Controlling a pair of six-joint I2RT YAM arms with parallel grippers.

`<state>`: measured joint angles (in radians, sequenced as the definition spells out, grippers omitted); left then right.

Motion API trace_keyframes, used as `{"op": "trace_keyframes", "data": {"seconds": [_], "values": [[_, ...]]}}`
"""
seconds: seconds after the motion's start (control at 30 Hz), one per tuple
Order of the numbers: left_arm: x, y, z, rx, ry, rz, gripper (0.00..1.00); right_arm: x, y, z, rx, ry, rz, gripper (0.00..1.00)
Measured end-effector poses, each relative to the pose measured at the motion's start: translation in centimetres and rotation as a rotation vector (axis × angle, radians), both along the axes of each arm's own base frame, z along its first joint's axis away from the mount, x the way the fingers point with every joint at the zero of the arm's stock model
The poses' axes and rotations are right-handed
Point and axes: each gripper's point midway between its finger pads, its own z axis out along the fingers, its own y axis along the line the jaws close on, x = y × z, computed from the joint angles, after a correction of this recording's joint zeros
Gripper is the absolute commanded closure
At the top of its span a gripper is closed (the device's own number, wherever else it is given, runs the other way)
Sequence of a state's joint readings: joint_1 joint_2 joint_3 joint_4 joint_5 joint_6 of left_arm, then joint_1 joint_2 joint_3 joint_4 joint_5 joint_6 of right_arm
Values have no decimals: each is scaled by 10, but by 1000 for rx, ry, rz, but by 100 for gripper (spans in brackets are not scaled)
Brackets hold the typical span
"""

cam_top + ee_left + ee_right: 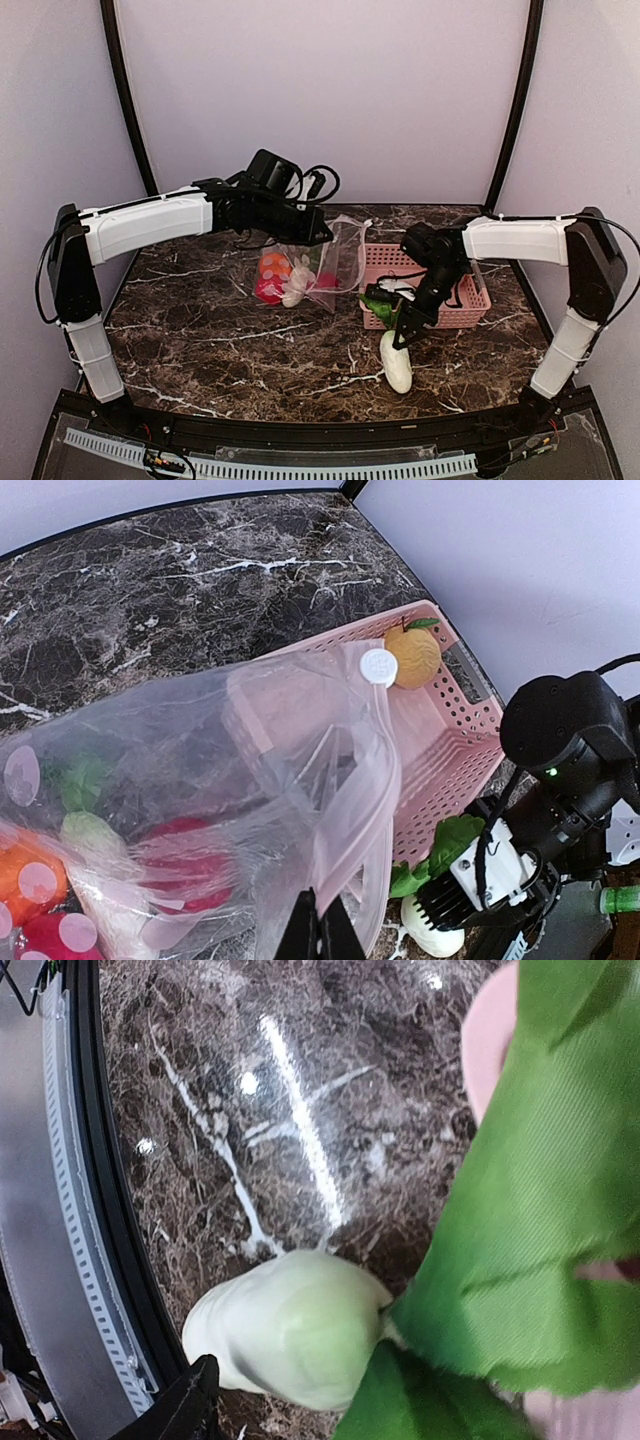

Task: Place the food in the zip-top bag and seal the zipper
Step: Pick up the fake vegetable from the center of the board.

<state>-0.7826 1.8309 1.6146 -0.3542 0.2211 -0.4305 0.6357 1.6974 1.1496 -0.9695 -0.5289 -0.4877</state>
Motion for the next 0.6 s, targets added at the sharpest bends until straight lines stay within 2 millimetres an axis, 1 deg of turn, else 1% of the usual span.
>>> {"op": "trace_keyframes", "data": {"seconds": [0.17, 0.3, 0.43, 0.53, 0.6], "values": [[0, 0, -2, 3, 2, 0, 99, 9, 27, -9, -7, -15, 44, 39], [-1, 3, -8, 15, 12, 2, 99, 2, 43, -24, -50, -37, 108, 38], [-2, 6, -14, 26, 18, 4, 99, -11, 47, -38, -115, -60, 165, 38], [-2, 7, -12, 24, 16, 6, 99, -14, 47, -42, -143, -86, 188, 38], [-2, 8, -11, 22, 14, 6, 99, -13, 46, -43, -161, -104, 195, 46]]}}
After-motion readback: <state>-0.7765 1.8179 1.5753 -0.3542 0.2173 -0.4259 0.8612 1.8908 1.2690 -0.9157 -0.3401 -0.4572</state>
